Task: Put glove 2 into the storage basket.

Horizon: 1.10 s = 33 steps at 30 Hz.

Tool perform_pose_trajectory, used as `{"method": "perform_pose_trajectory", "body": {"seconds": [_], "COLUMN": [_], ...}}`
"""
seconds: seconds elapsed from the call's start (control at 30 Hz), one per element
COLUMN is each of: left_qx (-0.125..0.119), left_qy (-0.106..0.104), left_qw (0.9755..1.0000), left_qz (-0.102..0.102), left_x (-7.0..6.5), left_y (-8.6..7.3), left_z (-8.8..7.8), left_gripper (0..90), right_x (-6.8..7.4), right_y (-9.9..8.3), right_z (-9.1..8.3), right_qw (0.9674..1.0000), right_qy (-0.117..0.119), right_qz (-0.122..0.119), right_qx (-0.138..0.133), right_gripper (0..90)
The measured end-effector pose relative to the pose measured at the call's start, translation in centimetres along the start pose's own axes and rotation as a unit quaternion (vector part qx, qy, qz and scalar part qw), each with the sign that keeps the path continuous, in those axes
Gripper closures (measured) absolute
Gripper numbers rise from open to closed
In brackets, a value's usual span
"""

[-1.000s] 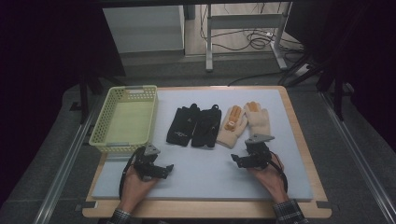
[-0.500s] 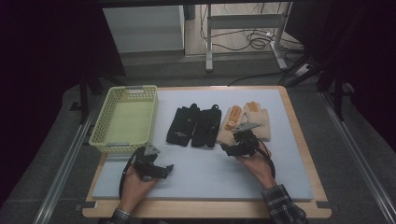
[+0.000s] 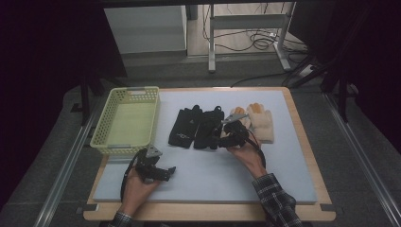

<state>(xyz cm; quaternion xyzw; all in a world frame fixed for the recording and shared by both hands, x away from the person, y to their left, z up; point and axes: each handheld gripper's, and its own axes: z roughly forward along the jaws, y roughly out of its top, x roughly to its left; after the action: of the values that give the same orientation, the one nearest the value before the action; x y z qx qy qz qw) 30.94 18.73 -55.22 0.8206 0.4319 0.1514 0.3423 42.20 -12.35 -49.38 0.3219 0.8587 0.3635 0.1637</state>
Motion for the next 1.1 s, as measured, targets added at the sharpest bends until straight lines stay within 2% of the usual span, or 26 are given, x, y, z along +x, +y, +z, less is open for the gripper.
{"method": "perform_pose_trajectory", "body": {"seconds": [0.17, 0.27, 0.3, 0.43, 0.47, 0.53, 0.6, 0.67, 0.7, 0.77, 0.8, 0.83, 0.87, 0.9, 1.0, 1.1], "left_qx": [0.000, 0.000, 0.000, 0.000, 0.000, 0.000, -0.001, -0.001, -0.001, 0.000, 0.000, 0.000, 0.000, 0.000, -0.001, 0.000], "left_qy": [0.000, 0.000, 0.000, 0.000, 0.000, 0.000, -0.001, -0.001, 0.000, 0.000, 0.000, 0.000, 0.000, 0.000, 0.000, 0.000], "left_qw": [1.0000, 1.0000, 1.0000, 1.0000, 1.0000, 1.0000, 1.0000, 1.0000, 1.0000, 1.0000, 1.0000, 1.0000, 1.0000, 1.0000, 1.0000, 1.0000], "left_qz": [0.000, 0.000, 0.000, 0.000, 0.000, 0.000, -0.001, 0.000, 0.000, 0.000, 0.000, 0.000, 0.000, 0.000, 0.000, 0.000], "left_x": [0.0, 0.0, 0.0, 0.0, 0.0, 0.0, 0.0, 0.0, 0.0, 0.0, 0.0, 0.0, 0.0, 0.0, 0.0, 0.0], "left_y": [0.0, 0.0, 0.0, 0.0, 0.0, 0.0, 0.0, 0.0, 0.0, 0.0, 0.0, 0.0, 0.0, 0.0, 0.0, 0.0], "left_z": [0.0, 0.0, 0.0, 0.0, 0.0, 0.0, 0.0, 0.0, 0.0, 0.0, 0.0, 0.0, 0.0, 0.0, 0.0, 0.0], "left_gripper": [1.6, 1.6, 1.6, 1.6, 1.6, 1.6, 1.6, 1.6, 1.6, 1.6, 1.6, 1.6, 1.6, 1.6, 1.6, 1.6], "right_x": [-0.2, -0.2, -0.3, -0.5, -0.8, -1.1, -1.4, -1.7, -1.9, -1.7, -1.6, -1.6, -1.3, -1.3, -1.0, -0.8], "right_y": [1.7, 2.1, 2.4, 2.7, 2.7, 2.7, 2.7, 2.6, 2.3, 2.3, 2.5, 2.5, 2.7, 2.7, 2.7, 2.8], "right_z": [1.5, 2.1, 2.7, 4.0, 5.0, 5.7, 6.2, 7.1, 7.6, 7.5, 7.4, 7.4, 7.2, 7.2, 7.1, 6.8], "right_qw": [0.9999, 0.9999, 0.9998, 0.9997, 0.9994, 0.9992, 0.9991, 0.9983, 0.9986, 0.9989, 0.9987, 0.9987, 0.9985, 0.9985, 0.9987, 0.9988], "right_qy": [-0.006, -0.008, -0.010, -0.014, -0.022, -0.027, -0.026, -0.021, -0.005, -0.003, -0.005, -0.005, -0.004, -0.004, -0.006, -0.012], "right_qz": [-0.010, -0.013, -0.016, -0.015, -0.014, -0.011, -0.008, -0.002, 0.016, 0.010, 0.013, 0.013, 0.006, 0.006, 0.007, 0.006], "right_qx": [0.002, 0.004, 0.009, 0.016, 0.023, 0.028, 0.034, 0.054, 0.049, 0.045, 0.049, 0.049, 0.055, 0.055, 0.051, 0.048], "right_gripper": [32.3, 34.8, 35.8, 34.9, 29.7, 26.4, 24.5, 22.5, 27.5, 38.1, 48.8, 48.8, 72.9, 72.9, 81.8, 82.4]}}
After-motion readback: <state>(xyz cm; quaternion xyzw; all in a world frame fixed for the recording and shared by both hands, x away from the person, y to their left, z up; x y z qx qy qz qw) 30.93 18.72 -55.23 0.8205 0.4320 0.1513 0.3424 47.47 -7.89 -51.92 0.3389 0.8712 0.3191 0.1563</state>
